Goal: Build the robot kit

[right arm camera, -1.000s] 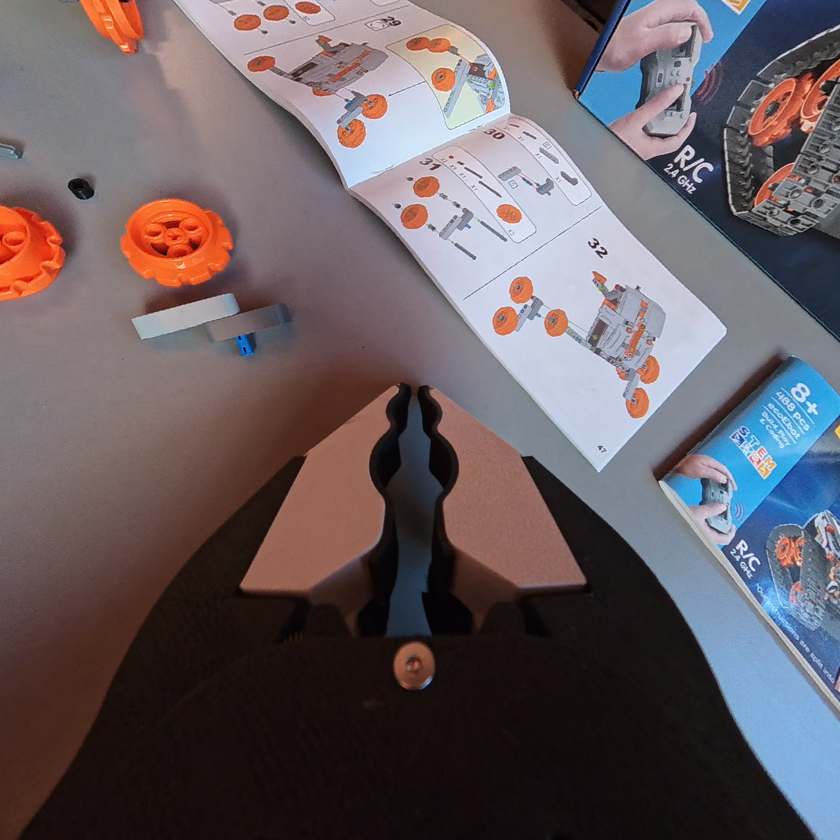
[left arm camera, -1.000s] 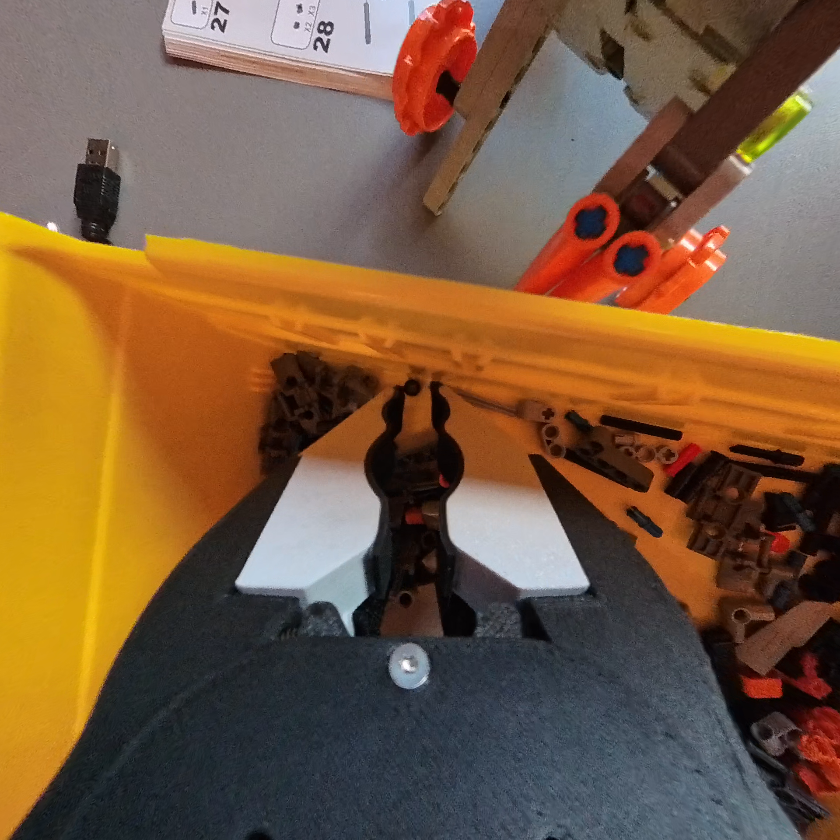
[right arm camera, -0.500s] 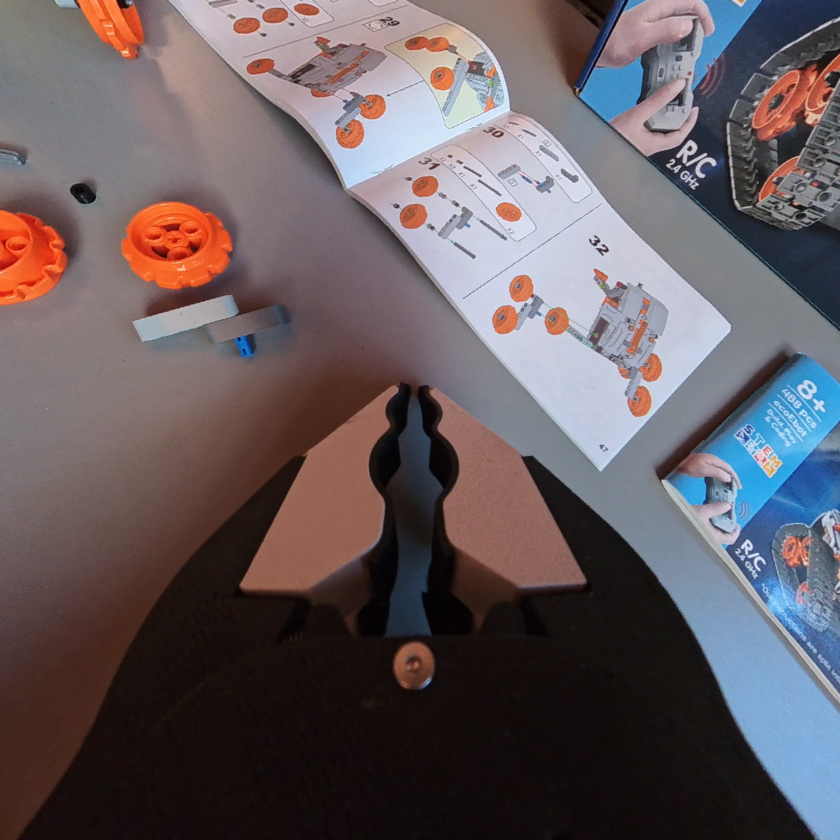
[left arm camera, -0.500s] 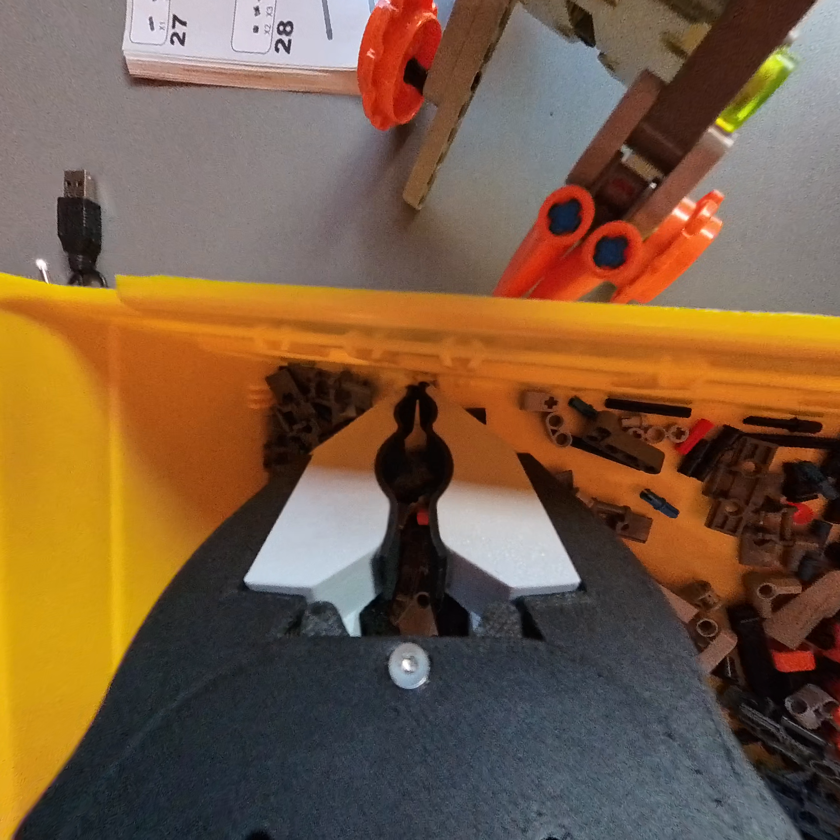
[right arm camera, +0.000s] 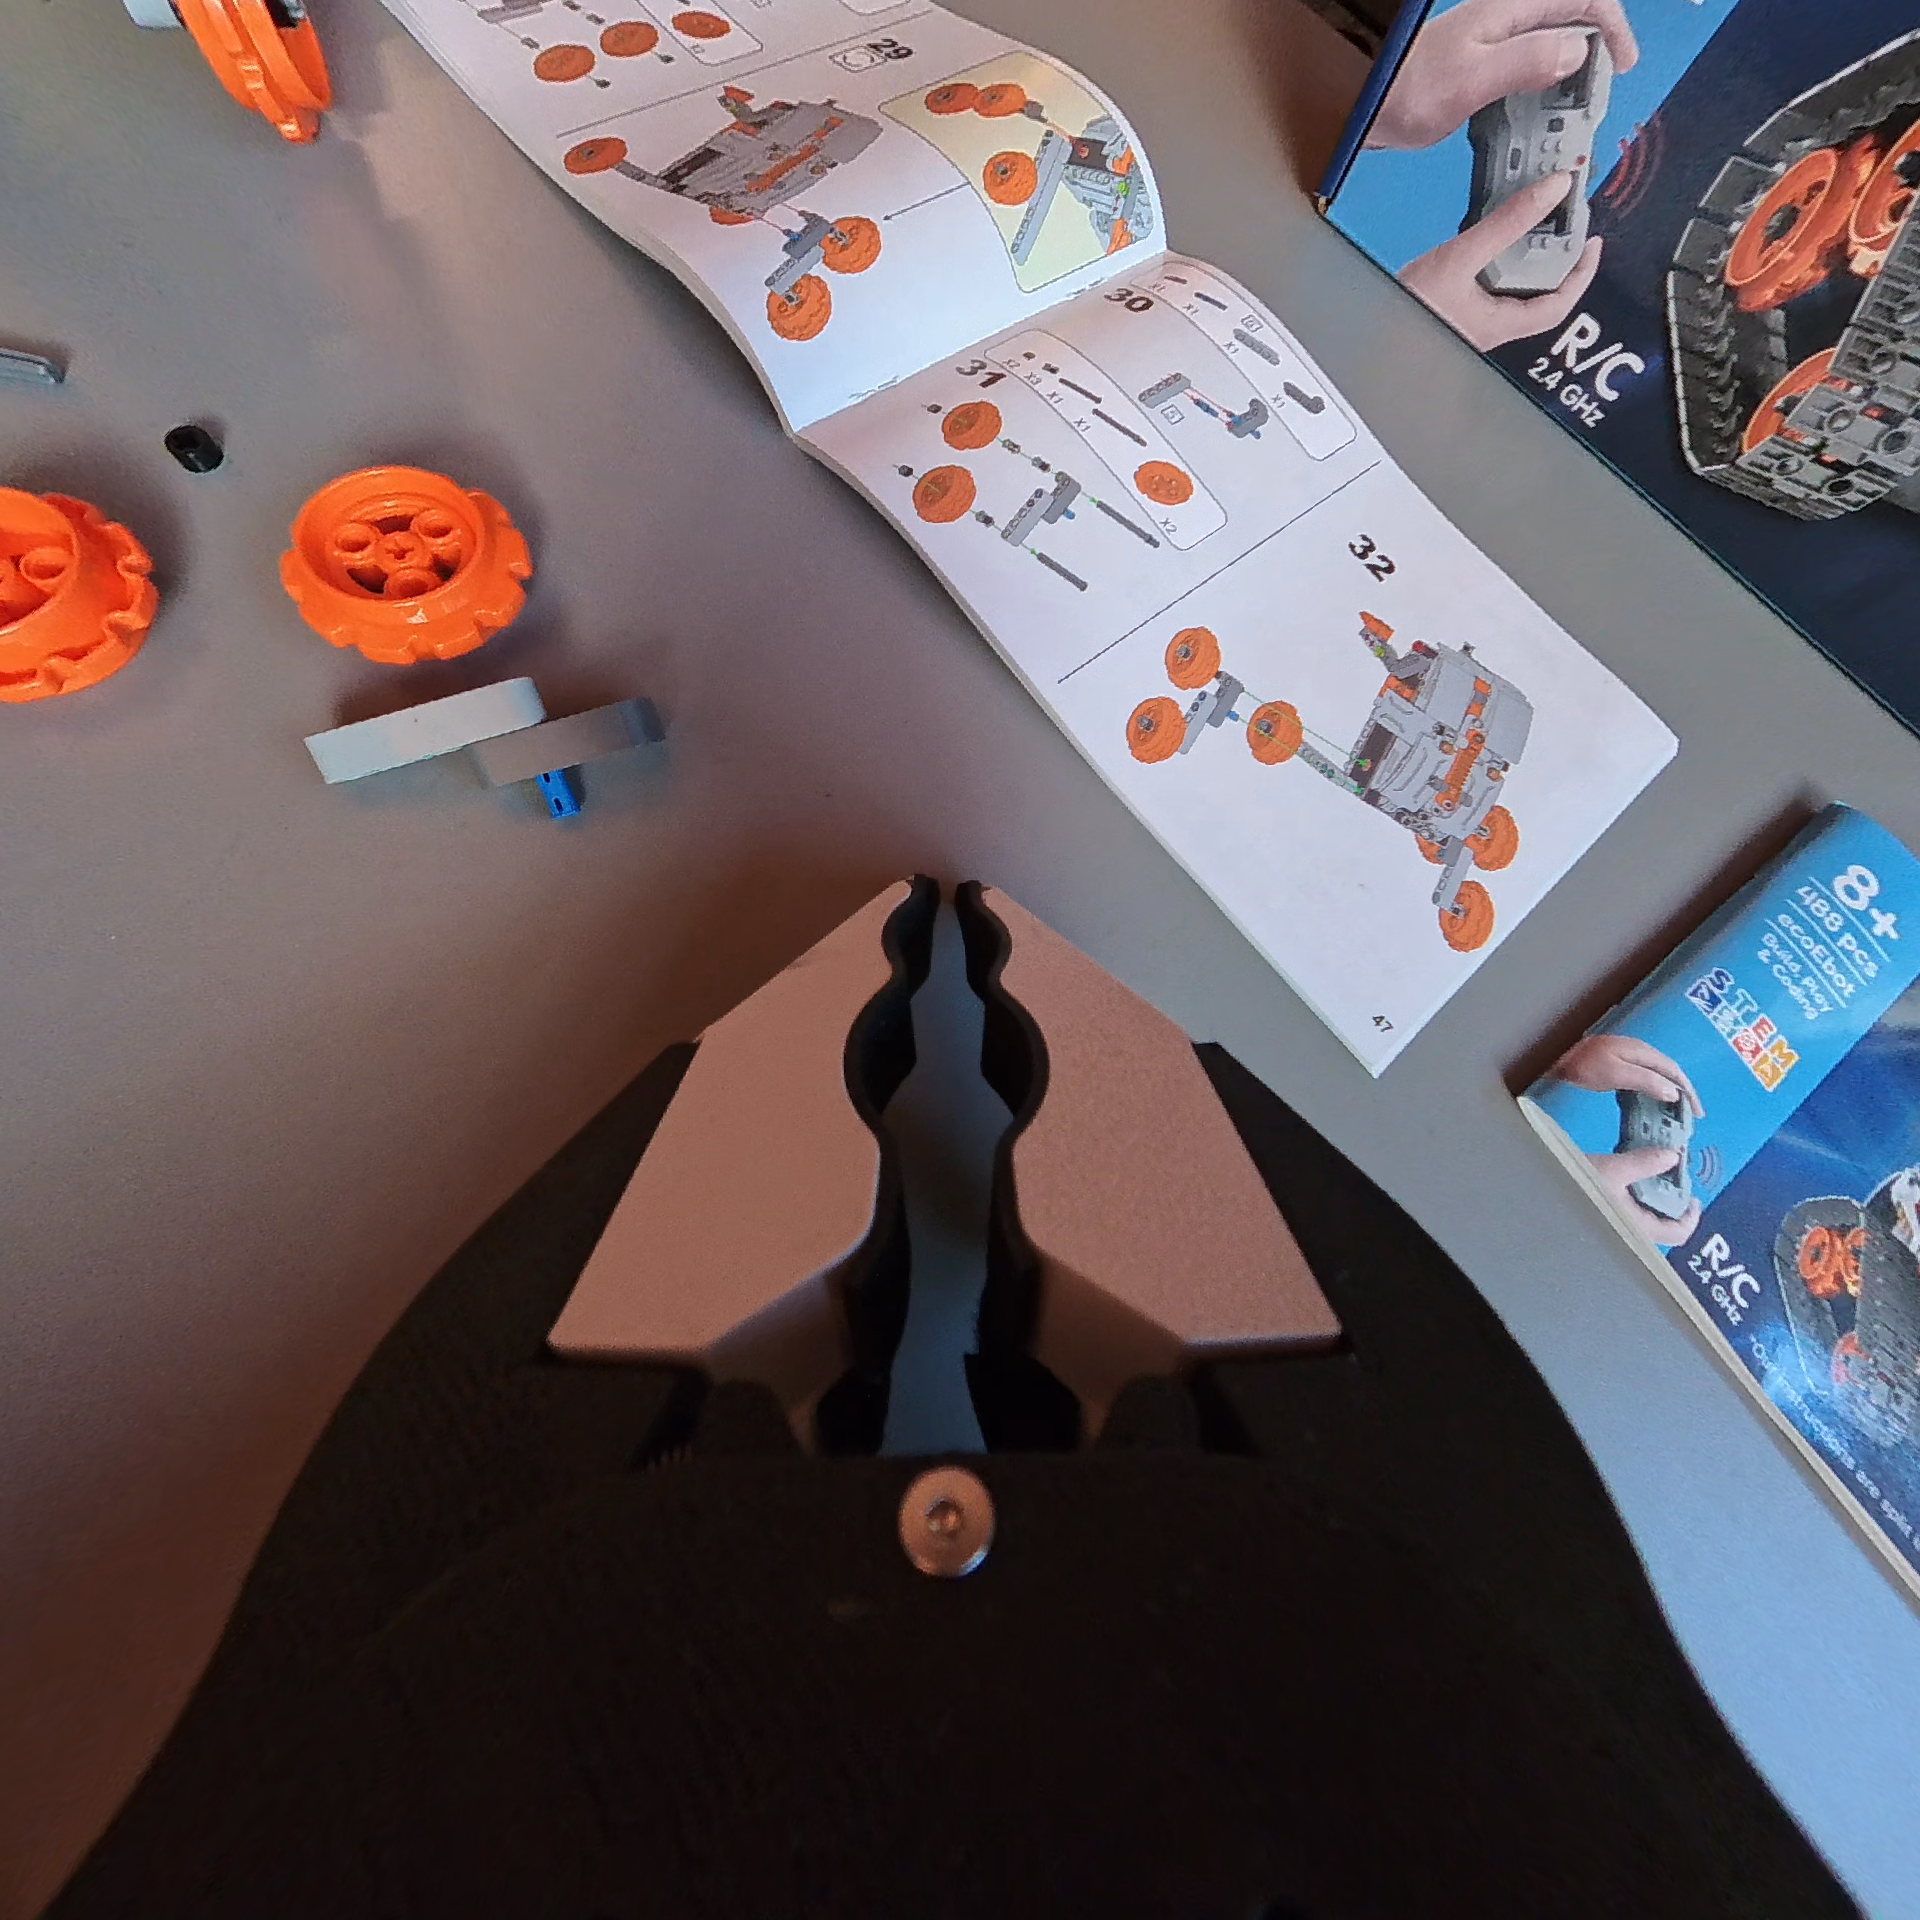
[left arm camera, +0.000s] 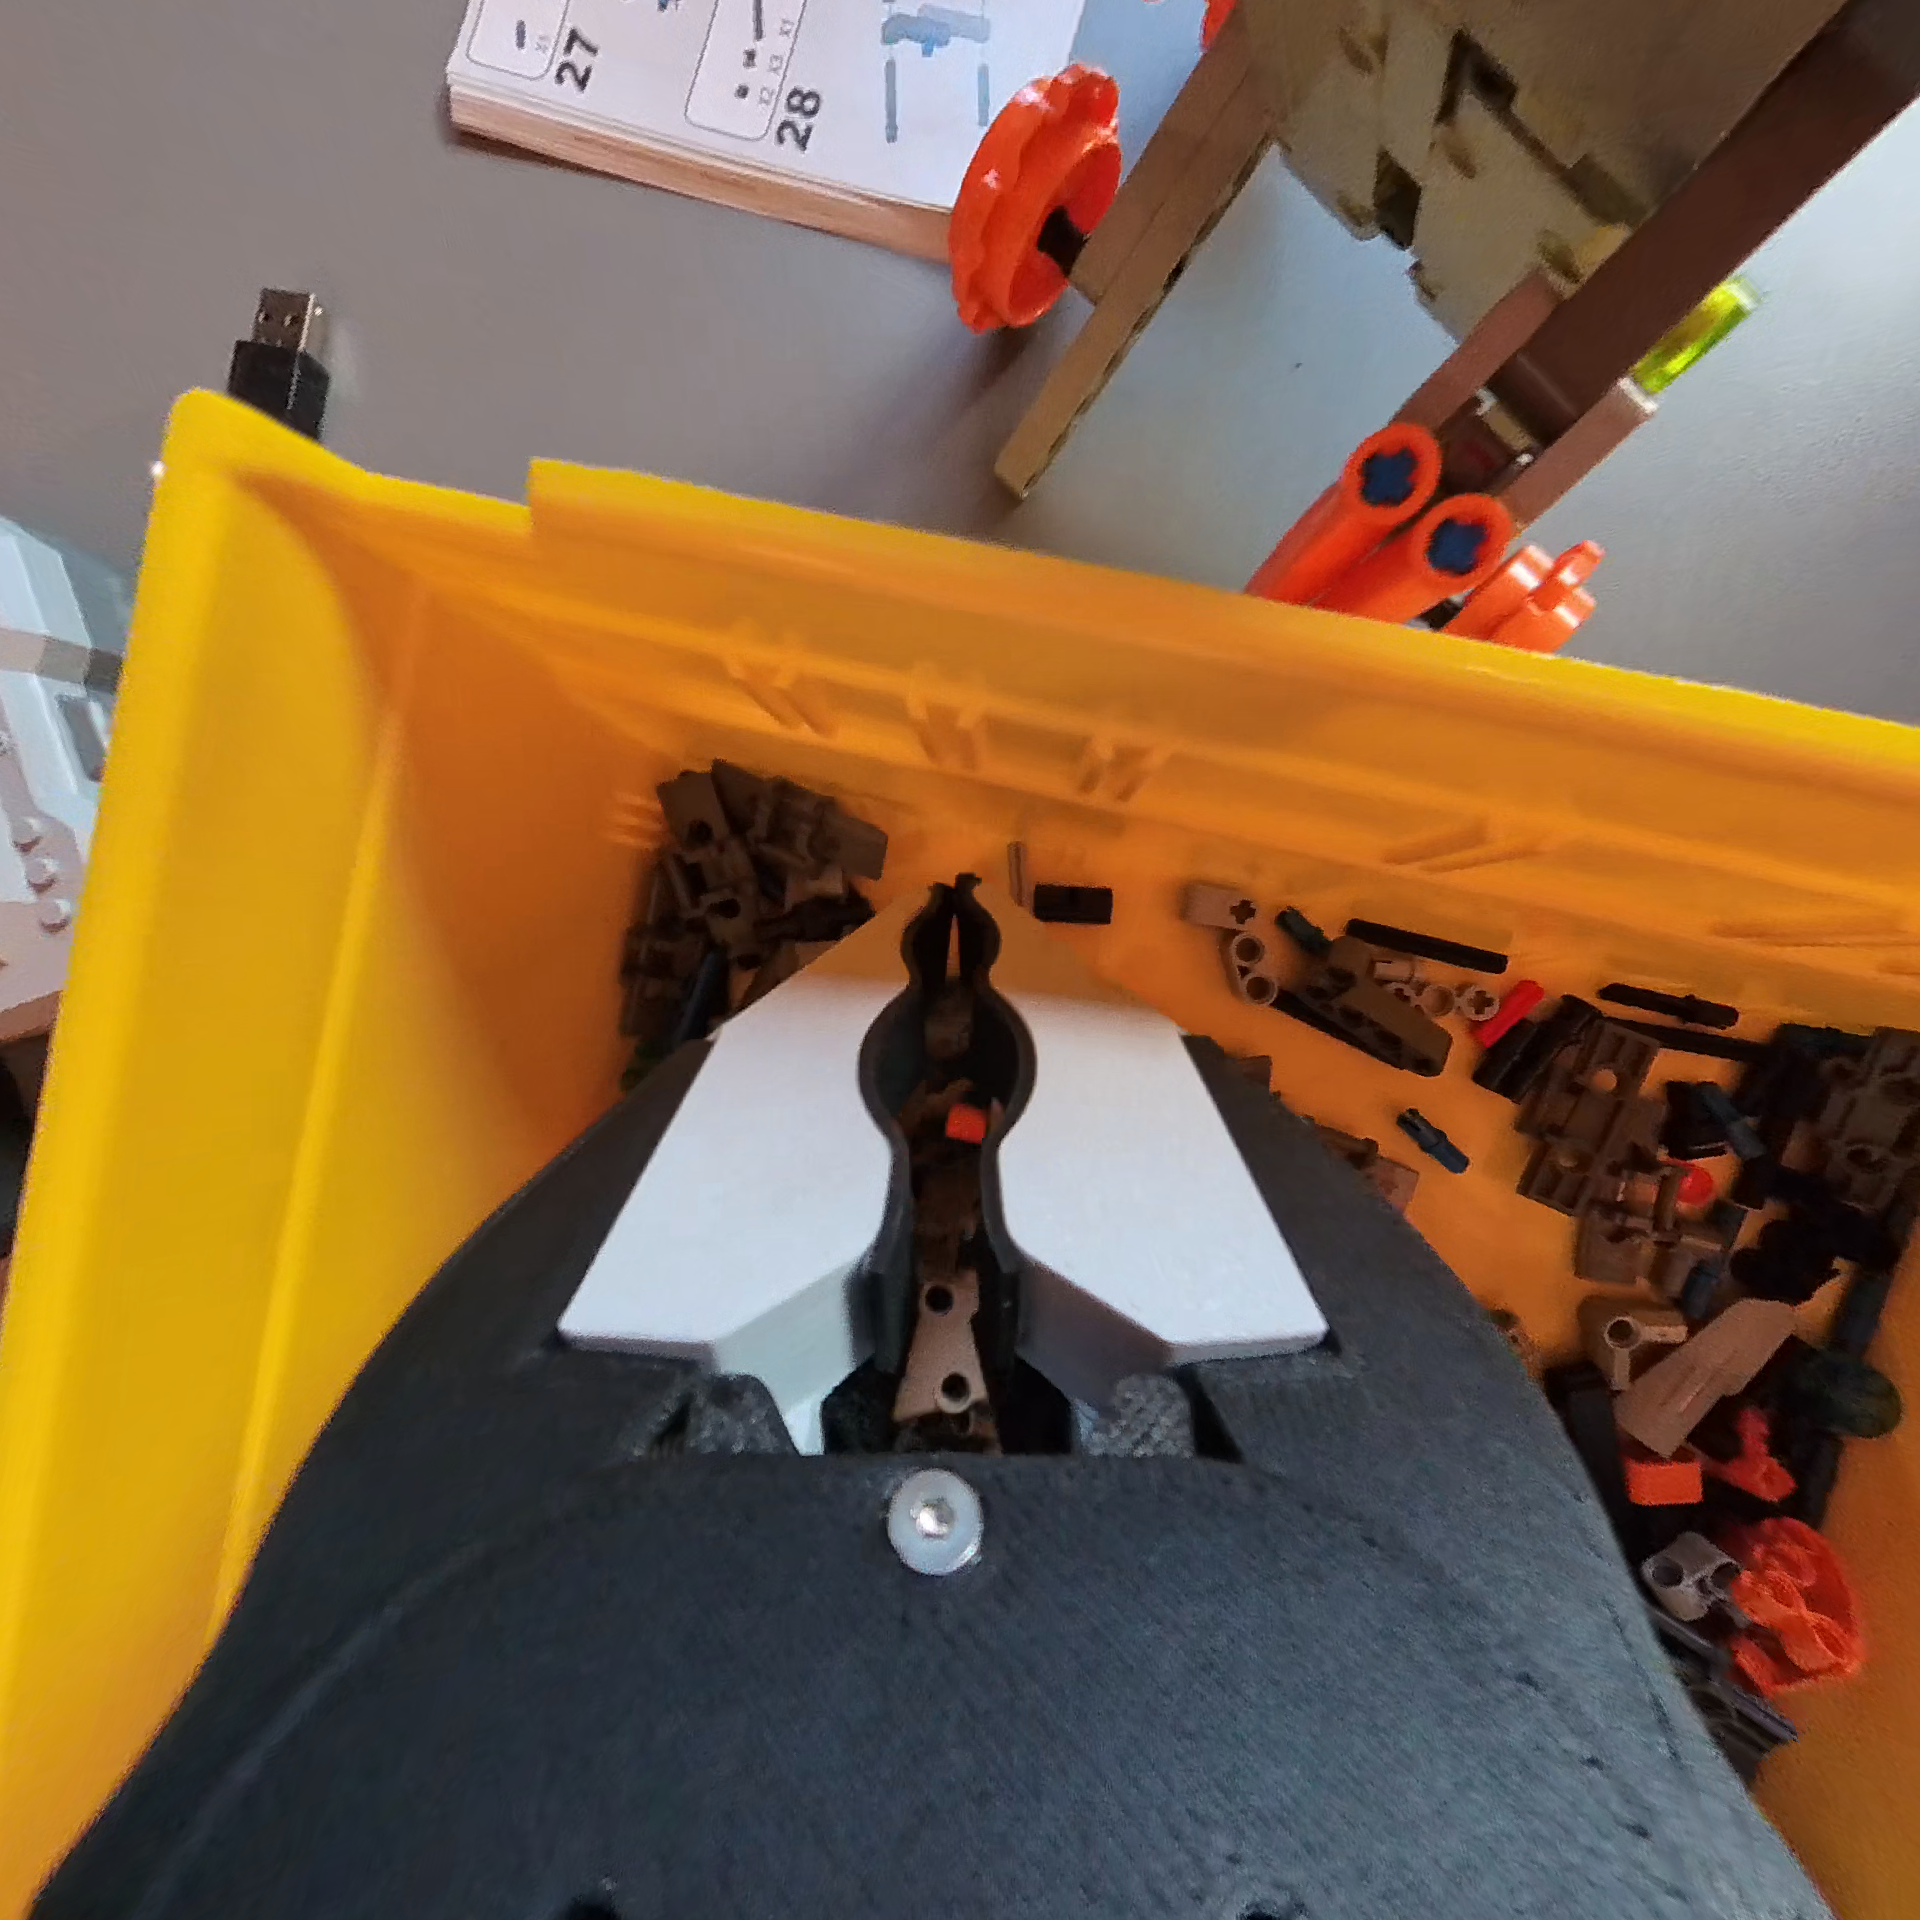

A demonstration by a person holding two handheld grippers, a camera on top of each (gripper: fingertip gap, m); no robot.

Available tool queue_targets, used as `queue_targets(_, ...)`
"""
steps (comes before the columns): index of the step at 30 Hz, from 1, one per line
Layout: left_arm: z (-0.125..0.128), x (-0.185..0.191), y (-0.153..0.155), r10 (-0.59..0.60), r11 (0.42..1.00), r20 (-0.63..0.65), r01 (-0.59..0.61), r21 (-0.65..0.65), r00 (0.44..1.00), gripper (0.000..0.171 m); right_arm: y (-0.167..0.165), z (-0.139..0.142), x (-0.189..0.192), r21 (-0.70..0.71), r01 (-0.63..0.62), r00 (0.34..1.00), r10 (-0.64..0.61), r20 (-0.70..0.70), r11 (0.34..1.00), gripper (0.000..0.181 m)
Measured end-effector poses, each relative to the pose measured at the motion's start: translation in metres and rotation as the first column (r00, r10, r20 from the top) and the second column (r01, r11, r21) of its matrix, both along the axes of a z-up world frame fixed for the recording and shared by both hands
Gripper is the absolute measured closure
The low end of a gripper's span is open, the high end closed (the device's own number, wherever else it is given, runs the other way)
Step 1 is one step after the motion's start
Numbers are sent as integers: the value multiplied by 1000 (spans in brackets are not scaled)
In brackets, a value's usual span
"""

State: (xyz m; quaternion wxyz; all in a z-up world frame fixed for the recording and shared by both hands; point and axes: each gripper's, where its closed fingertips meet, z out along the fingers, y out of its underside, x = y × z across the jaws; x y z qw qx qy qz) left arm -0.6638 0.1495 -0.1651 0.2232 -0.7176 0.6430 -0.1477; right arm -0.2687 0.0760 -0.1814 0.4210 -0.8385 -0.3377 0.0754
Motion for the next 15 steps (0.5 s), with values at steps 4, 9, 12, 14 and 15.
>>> queue_targets(4, -11, -2, -2, 12, 1000, -60, -14, -27, 998, 161, 0, 0, 0, 2, 0, 1000, 0, 2, 1000, 176)
queue_targets(9, -17, -3, 0, 19, 999, -86, -22, -37, 996, 159, 0, 0, 0, 2, 0, 1000, 0, 2, 1000, 176)
queue_targets(12, -18, -2, 0, 9, 999, -88, -13, -36, 996, 158, 0, 0, 0, 1, 0, 1000, 0, 1, 1000, 176)
queue_targets(14, -18, -2, 0, 8, 999, -95, -11, -32, 995, 166, 0, 0, 0, 1, 0, 1000, 0, 1, 1000, 176)
queue_targets(15, -18, -3, 1, 9, 1000, -103, -11, -16, 995, 166, 0, 0, 0, 2, 0, 1000, 0, 2, 1000, 176)
